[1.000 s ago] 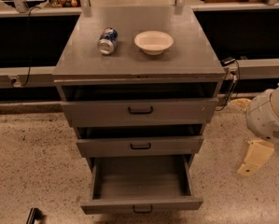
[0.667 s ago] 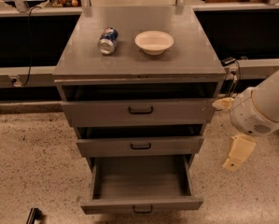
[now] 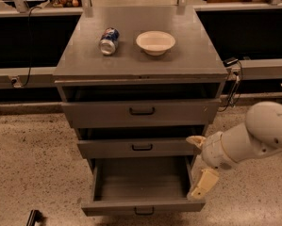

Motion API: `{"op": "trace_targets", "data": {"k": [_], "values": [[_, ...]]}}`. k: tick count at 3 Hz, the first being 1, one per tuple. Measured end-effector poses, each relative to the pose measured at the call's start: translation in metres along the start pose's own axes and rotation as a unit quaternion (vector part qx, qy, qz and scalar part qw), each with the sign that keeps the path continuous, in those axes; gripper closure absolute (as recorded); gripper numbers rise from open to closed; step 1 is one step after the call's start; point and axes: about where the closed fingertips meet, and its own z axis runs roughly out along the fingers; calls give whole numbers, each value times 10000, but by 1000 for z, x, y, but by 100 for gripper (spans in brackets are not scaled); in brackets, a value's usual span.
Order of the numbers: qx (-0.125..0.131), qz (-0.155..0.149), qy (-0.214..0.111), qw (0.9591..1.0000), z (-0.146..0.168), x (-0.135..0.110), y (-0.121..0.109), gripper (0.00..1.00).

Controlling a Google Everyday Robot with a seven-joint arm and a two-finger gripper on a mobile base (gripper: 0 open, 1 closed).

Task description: Close bottom drawer

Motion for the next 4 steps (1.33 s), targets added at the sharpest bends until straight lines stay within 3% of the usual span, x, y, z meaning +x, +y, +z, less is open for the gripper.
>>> {"op": "trace_targets", "data": {"k": [1, 2, 3, 4], "values": [[260, -170, -123, 9994, 11, 1, -15, 0], [-157, 197, 15, 9997, 39, 12, -22, 0], [-484, 283, 187, 9983, 90, 34, -1, 0], [-461, -33, 387, 9982, 143, 60, 52, 0]]}}
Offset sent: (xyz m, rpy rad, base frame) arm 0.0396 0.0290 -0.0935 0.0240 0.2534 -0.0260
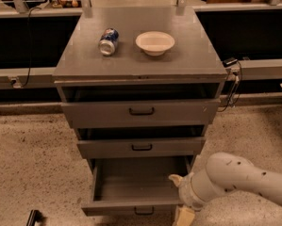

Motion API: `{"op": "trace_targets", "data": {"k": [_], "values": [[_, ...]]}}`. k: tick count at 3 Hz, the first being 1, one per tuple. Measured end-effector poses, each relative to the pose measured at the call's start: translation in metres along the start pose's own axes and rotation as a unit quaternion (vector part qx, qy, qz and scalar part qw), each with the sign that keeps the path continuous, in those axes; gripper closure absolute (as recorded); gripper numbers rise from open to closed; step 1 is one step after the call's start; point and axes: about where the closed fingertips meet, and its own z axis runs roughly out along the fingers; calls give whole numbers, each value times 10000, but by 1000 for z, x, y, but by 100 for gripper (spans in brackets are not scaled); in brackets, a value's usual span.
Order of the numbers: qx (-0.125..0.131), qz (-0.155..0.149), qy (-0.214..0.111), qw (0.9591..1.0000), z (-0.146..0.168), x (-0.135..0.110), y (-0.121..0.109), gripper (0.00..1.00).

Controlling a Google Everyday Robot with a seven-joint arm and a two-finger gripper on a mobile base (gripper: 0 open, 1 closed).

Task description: Close bottom drawer

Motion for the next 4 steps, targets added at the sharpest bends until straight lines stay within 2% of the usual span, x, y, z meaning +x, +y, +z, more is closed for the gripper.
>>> {"op": "trace_targets", "data": {"k": [1, 2, 3, 4], "values": [[121, -229, 132, 9996, 20, 12, 16, 0], [-105, -223, -3, 9997, 46, 2, 12, 0], [-137, -313, -18, 9994, 87, 7, 12, 0], [341, -403, -37, 9986, 119, 33, 6, 0]]}}
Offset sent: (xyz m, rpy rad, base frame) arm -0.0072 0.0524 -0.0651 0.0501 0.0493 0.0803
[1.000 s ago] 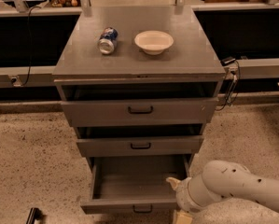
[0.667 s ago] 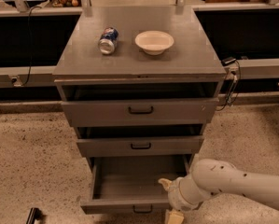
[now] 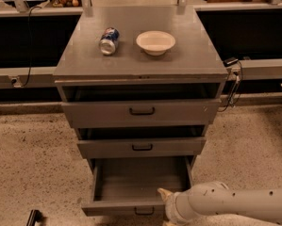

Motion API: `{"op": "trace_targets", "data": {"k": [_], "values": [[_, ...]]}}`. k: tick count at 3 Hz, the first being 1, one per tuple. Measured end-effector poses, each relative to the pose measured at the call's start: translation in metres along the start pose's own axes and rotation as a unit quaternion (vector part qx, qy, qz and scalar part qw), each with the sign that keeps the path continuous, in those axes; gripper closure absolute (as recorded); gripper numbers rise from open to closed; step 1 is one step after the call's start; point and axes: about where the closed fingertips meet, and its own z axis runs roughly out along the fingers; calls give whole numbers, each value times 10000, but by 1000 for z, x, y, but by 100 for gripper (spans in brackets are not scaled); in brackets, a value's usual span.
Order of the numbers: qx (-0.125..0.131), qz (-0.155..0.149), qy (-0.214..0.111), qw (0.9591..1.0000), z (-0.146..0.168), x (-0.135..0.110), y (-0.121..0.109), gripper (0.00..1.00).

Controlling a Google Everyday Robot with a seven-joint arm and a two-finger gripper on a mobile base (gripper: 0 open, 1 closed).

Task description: Close bottom drawer

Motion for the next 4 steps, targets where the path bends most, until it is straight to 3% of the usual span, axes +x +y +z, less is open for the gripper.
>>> {"op": "trace_targets", "data": {"k": [1, 2, 3, 4], "values": [[373, -124, -129, 9991, 0, -8, -19, 0], [219, 100, -109, 9997, 20, 7, -27, 0], [432, 267, -329, 9982, 49, 36, -49, 18], [772, 283, -694, 9942, 80, 75, -42, 41]]}}
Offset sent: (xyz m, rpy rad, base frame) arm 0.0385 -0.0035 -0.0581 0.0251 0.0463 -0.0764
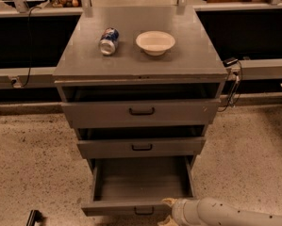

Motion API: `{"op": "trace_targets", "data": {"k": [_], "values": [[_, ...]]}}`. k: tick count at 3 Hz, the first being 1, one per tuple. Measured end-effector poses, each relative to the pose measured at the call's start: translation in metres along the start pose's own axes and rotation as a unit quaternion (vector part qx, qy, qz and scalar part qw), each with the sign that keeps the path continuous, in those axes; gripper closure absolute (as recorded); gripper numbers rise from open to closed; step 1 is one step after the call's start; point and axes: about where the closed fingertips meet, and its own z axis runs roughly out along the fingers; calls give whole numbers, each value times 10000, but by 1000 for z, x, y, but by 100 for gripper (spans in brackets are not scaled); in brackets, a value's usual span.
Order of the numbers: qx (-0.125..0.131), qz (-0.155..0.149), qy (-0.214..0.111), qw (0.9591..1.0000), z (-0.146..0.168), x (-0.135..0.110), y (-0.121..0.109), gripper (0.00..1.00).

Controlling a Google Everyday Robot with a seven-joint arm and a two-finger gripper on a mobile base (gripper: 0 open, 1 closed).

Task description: Close bottom drawer

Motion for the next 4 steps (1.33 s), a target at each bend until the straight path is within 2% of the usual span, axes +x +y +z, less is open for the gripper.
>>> {"op": "trace_targets", "data": {"k": [1, 2, 3, 4], "values": [[78, 126, -58, 9999, 1, 24, 16, 64], [46, 178, 15, 9998, 4, 29, 15, 89], [379, 287, 26, 9989, 11, 56, 14, 100], [786, 277, -267, 9962, 26, 75, 6, 100]]}}
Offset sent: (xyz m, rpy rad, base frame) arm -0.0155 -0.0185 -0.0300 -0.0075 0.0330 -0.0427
